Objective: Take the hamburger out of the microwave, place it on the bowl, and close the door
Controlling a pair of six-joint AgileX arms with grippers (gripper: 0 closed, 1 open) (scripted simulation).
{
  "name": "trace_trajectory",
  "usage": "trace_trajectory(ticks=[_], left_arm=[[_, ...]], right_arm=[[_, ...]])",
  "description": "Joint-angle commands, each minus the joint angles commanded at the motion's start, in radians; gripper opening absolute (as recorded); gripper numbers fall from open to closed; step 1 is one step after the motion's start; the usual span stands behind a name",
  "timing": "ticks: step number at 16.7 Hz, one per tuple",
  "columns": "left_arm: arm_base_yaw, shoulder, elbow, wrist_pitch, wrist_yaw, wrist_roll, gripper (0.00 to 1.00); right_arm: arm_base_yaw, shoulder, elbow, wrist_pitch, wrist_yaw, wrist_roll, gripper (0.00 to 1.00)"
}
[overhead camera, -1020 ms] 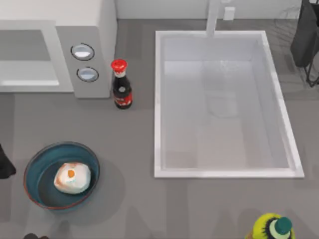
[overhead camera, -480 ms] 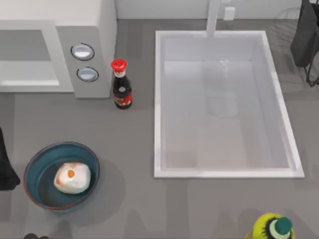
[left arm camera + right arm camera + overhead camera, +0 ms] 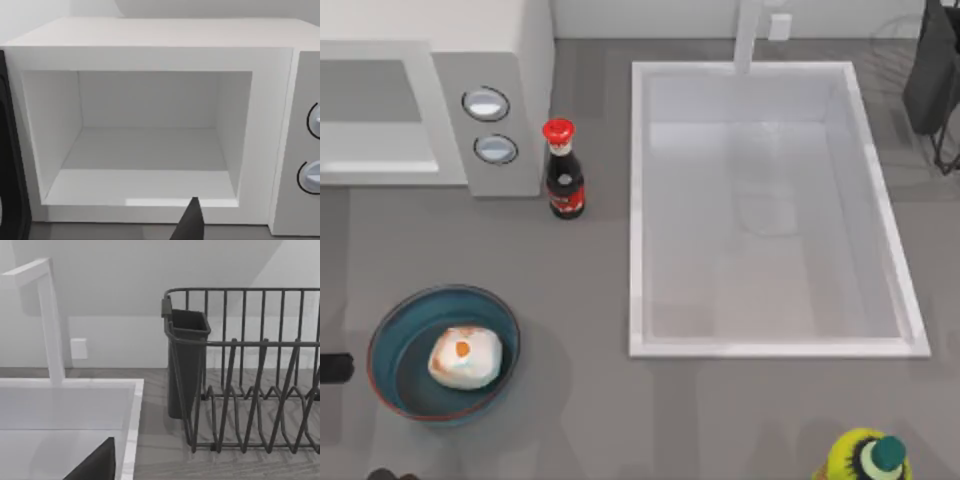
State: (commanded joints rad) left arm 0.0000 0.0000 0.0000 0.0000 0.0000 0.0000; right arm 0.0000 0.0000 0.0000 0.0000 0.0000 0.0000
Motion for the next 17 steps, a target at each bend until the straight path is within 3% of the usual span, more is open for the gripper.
trace_trajectory(ticks=[4, 5, 14, 17], left_arm=[[0.0, 0.0, 0.0, 0.0, 0.0, 0.0, 0.02], [0.0, 0.0, 0.0, 0.0, 0.0, 0.0, 0.0], [0.003, 0.002, 0.001, 0.001, 0.003, 0.0, 0.0], [0.077, 0.025, 0.012, 0.013, 0.077, 0.0, 0.0]], right_arm=[[0.0, 0.0, 0.0, 0.0, 0.0, 0.0, 1.0], [0.0, 0.0, 0.0, 0.0, 0.0, 0.0, 1.0], [0.0, 0.0, 0.0, 0.0, 0.0, 0.0, 1.0], [0.0, 0.0, 0.0, 0.0, 0.0, 0.0, 1.0]])
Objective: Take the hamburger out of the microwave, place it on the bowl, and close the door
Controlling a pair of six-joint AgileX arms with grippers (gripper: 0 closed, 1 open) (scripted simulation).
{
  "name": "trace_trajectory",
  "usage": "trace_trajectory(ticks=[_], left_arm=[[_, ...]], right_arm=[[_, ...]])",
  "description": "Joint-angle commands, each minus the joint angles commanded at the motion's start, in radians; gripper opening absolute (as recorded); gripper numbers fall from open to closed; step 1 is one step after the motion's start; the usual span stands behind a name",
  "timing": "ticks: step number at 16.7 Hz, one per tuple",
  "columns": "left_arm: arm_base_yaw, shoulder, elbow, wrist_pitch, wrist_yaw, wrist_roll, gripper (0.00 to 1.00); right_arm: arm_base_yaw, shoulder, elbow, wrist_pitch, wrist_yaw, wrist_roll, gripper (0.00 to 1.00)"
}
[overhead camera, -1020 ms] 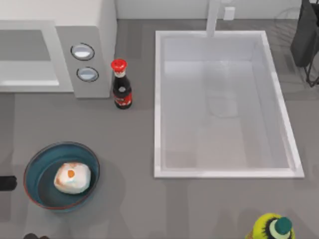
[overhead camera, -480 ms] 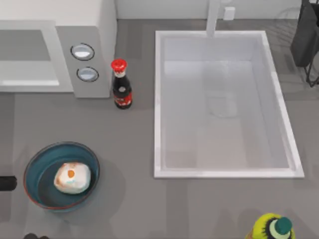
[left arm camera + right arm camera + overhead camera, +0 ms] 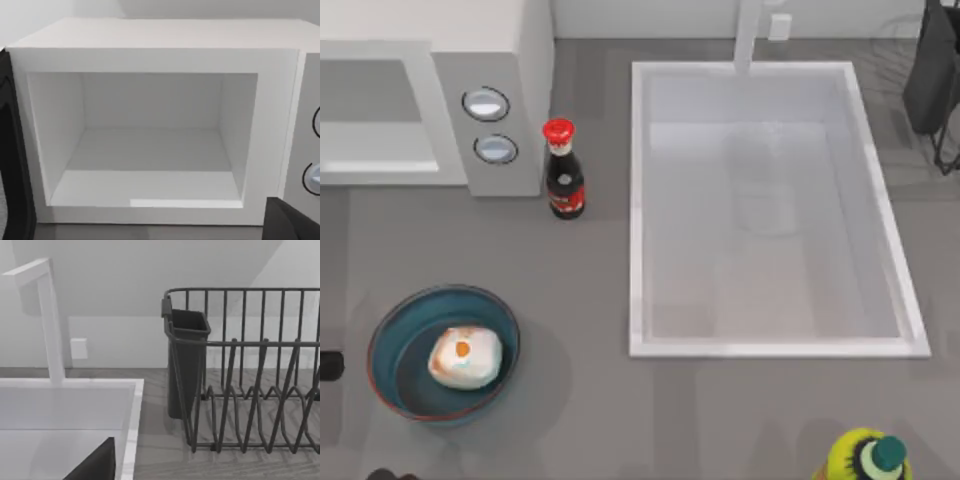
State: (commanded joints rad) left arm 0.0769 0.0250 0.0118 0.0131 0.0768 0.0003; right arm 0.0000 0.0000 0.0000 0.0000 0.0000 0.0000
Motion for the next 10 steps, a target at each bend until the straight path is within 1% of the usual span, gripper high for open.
trace_trajectory(ticks=[3, 5, 7, 10], left_arm=[[0.112, 0.03, 0.014, 0.016, 0.112, 0.0, 0.0], [0.158, 0.044, 0.021, 0.023, 0.158, 0.001, 0.0], [0.169, 0.047, 0.022, 0.025, 0.169, 0.001, 0.0], [0.163, 0.044, 0.017, 0.026, 0.163, 0.002, 0.0]], right_arm=[[0.0, 0.0, 0.0, 0.0, 0.0, 0.0, 1.0], [0.0, 0.0, 0.0, 0.0, 0.0, 0.0, 1.0], [0.0, 0.0, 0.0, 0.0, 0.0, 0.0, 1.0], [0.0, 0.0, 0.0, 0.0, 0.0, 0.0, 1.0]])
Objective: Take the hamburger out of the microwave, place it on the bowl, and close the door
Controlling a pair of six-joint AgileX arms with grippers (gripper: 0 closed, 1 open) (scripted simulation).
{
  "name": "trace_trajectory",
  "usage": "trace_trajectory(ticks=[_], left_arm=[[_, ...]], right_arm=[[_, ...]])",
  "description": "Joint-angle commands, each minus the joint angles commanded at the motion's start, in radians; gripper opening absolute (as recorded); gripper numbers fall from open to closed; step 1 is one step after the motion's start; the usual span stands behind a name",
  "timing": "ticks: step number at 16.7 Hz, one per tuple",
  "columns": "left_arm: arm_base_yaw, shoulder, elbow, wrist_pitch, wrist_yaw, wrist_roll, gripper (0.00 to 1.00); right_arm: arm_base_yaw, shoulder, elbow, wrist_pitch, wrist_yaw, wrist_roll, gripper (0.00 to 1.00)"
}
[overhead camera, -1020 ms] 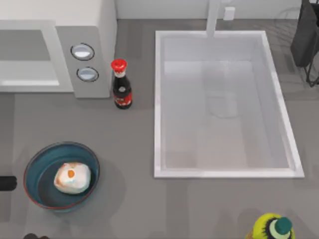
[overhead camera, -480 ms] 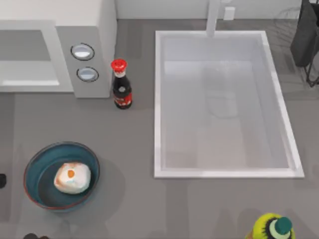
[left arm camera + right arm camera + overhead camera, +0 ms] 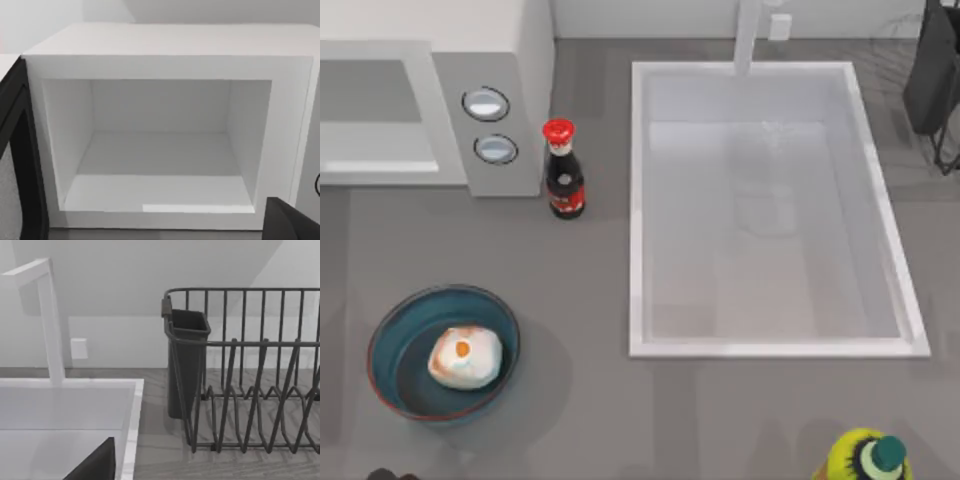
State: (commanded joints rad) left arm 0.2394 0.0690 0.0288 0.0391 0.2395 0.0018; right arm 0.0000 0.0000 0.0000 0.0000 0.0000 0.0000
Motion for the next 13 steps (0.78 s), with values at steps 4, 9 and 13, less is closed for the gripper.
trace_trajectory(ticks=[4, 9, 13], left_arm=[[-0.091, 0.011, -0.03, 0.041, -0.091, 0.0, 0.0], [-0.188, 0.02, -0.061, 0.081, -0.188, 0.0, 0.0], [-0.19, 0.035, -0.055, 0.096, -0.19, 0.0, 0.0]], right_arm=[[0.0, 0.0, 0.0, 0.0, 0.0, 0.0, 1.0], [0.0, 0.0, 0.0, 0.0, 0.0, 0.0, 1.0], [0.0, 0.0, 0.0, 0.0, 0.0, 0.0, 1.0]])
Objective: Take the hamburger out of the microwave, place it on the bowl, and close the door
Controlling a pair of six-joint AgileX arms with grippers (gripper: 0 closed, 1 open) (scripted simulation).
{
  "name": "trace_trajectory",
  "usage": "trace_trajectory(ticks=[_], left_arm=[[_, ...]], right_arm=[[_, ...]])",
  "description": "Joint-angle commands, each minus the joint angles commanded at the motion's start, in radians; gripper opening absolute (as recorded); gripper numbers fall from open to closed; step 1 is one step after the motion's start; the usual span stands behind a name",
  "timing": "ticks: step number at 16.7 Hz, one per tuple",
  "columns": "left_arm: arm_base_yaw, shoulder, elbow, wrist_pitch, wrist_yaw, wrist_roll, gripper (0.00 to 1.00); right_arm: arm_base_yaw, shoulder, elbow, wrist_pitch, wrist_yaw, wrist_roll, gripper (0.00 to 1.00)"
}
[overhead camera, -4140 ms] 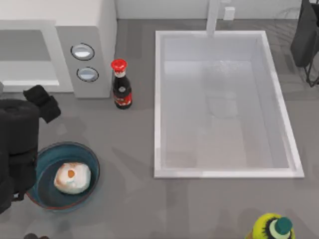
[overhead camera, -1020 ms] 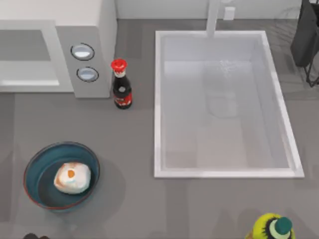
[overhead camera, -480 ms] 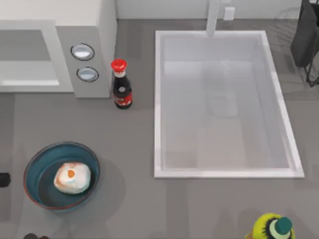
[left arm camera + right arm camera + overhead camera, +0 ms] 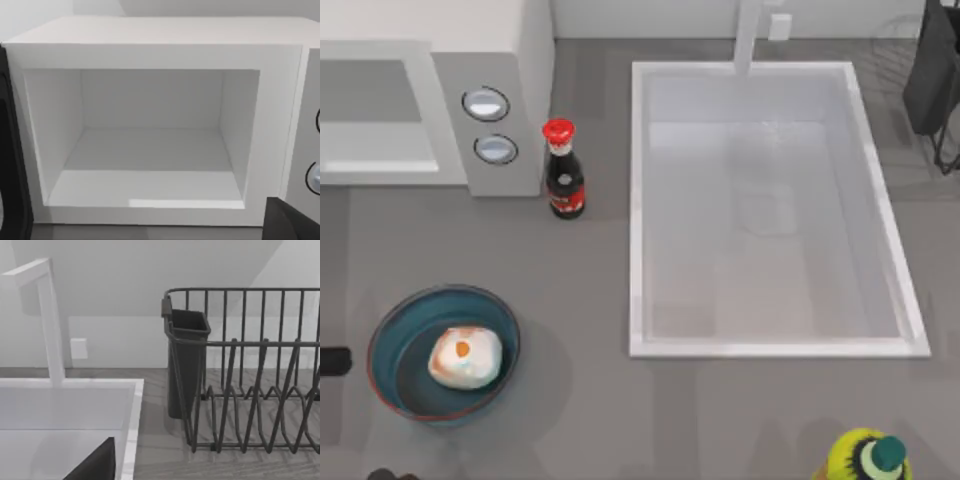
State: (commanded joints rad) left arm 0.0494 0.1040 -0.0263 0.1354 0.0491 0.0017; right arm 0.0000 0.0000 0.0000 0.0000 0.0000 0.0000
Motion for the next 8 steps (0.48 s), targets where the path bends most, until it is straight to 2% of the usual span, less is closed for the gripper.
trace_trajectory(ticks=[8], left_arm=[[-0.054, 0.192, 0.023, 0.167, -0.053, 0.003, 0.0]], right_arm=[[0.0, 0.0, 0.0, 0.0, 0.0, 0.0, 1.0]])
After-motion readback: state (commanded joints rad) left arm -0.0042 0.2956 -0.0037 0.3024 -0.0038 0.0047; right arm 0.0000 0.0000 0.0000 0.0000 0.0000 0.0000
